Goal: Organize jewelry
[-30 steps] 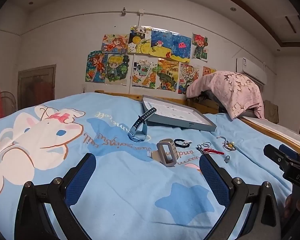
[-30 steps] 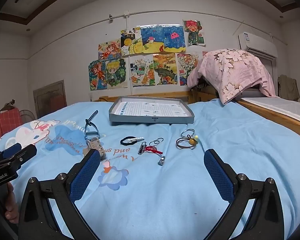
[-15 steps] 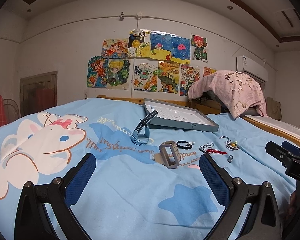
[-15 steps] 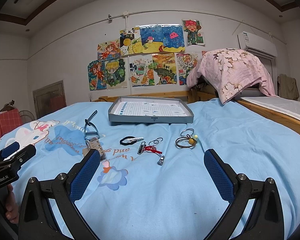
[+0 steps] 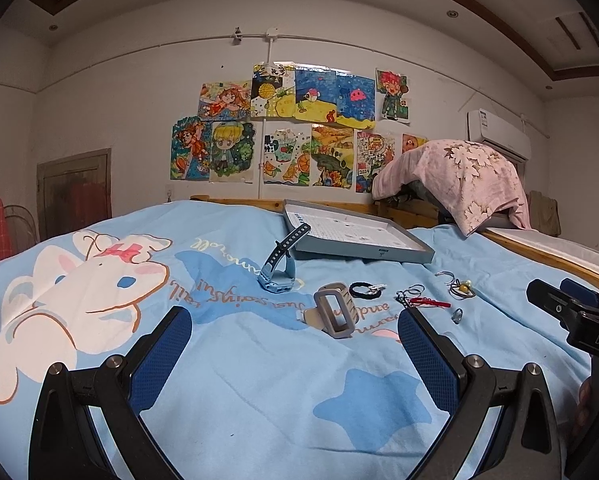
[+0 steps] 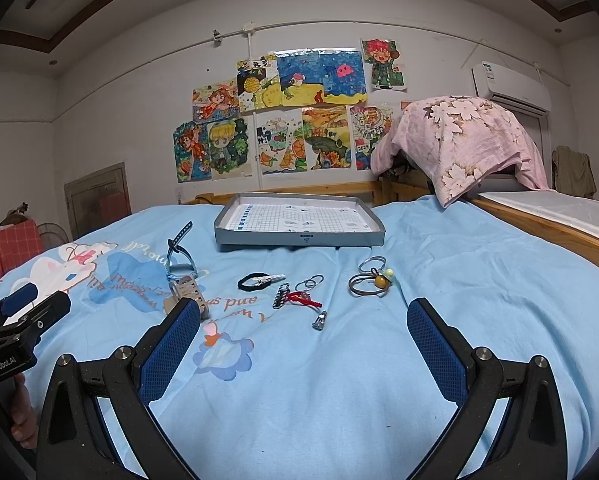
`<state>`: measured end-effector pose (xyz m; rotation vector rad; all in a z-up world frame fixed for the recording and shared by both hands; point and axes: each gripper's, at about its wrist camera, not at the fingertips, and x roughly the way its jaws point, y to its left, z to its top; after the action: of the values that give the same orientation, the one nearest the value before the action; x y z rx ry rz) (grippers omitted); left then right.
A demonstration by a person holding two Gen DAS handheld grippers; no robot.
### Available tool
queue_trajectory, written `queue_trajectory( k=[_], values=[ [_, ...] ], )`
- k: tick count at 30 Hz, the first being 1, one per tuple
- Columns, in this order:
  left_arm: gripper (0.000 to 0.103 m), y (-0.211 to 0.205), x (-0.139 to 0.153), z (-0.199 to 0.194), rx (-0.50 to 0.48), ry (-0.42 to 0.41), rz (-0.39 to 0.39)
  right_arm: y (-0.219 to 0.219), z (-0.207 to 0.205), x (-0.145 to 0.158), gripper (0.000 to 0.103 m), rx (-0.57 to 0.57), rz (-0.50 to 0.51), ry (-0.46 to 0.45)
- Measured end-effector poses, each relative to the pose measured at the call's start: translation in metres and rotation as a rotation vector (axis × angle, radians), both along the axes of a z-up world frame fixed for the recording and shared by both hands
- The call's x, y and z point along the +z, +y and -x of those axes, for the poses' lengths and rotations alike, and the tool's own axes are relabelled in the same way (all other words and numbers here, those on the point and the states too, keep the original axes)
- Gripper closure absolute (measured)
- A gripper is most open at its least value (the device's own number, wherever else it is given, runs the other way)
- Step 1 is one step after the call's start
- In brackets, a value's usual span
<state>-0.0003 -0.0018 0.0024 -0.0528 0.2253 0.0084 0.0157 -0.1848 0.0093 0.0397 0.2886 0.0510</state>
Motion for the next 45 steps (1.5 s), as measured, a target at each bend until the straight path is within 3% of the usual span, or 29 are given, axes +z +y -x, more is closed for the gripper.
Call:
queue_trajectory(
  k=[45],
  values=[
    [0.0,-0.0001,-0.0003,-0.0002,0.002,0.006,-0.008,-0.0095,-0.0003,-0.0016,0.001,-0.006,-0.013,0.002]
  ],
)
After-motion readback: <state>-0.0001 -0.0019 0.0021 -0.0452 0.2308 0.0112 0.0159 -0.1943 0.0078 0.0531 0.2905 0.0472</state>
